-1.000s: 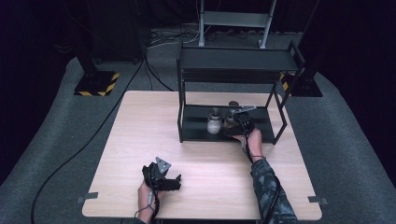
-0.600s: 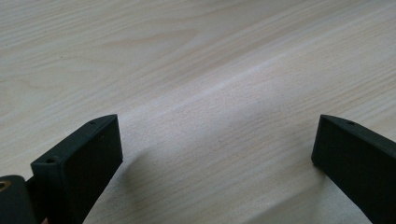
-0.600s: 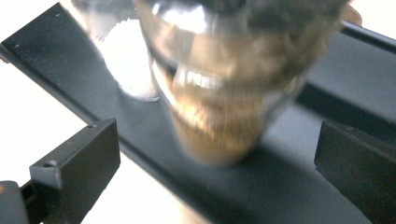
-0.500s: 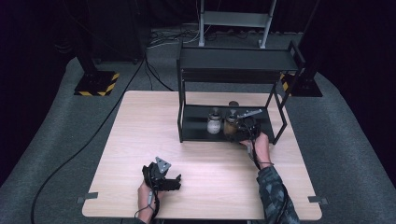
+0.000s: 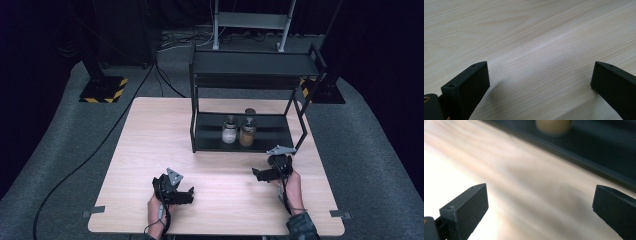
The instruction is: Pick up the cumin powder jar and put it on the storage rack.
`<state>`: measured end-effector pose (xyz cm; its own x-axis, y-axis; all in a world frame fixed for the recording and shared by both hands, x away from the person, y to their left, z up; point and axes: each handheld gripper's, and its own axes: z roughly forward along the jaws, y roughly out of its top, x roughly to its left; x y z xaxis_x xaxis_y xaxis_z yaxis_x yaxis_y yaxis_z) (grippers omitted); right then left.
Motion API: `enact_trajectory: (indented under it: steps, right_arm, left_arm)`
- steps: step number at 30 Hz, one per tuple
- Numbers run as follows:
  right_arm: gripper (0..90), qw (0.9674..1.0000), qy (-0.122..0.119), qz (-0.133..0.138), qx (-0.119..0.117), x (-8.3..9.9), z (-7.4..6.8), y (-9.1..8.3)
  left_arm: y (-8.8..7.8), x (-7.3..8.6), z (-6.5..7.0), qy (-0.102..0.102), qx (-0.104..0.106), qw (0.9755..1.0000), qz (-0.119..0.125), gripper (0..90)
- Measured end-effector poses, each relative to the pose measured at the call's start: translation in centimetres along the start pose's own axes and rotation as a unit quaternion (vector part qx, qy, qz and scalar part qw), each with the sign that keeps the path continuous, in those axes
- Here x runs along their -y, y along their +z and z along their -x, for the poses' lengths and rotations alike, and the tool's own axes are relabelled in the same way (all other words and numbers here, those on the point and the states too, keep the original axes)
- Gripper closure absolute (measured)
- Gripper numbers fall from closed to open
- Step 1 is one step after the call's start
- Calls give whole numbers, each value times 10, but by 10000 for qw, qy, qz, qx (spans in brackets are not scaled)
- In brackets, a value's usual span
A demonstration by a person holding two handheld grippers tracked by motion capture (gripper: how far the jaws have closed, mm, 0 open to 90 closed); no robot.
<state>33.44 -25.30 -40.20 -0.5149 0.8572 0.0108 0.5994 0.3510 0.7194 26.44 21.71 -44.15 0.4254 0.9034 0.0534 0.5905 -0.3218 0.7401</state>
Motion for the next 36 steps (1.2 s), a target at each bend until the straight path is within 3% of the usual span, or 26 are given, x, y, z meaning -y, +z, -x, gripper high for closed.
enact_trajectory:
  steps: [7,13,15,23,36]
  right_arm:
    - [0,9991,345,78,254,47,-8,-21]
    - [0,9972,562,26,485,71,-14,-30]
    - [0,9966,595,179,549,78,-16,-35]
    - [0,9950,751,512,416,94,-12,-39]
    - [0,9963,724,287,362,85,-9,-35]
  left_arm:
    - [0,0,0,7,-3,10000,0,16]
    - [0,0,0,24,-8,10000,-5,16]
    - [0,0,1,28,-12,10000,-3,16]
    - [0,0,1,29,-14,10000,0,17]
    - [0,0,0,-8,10,10000,0,17]
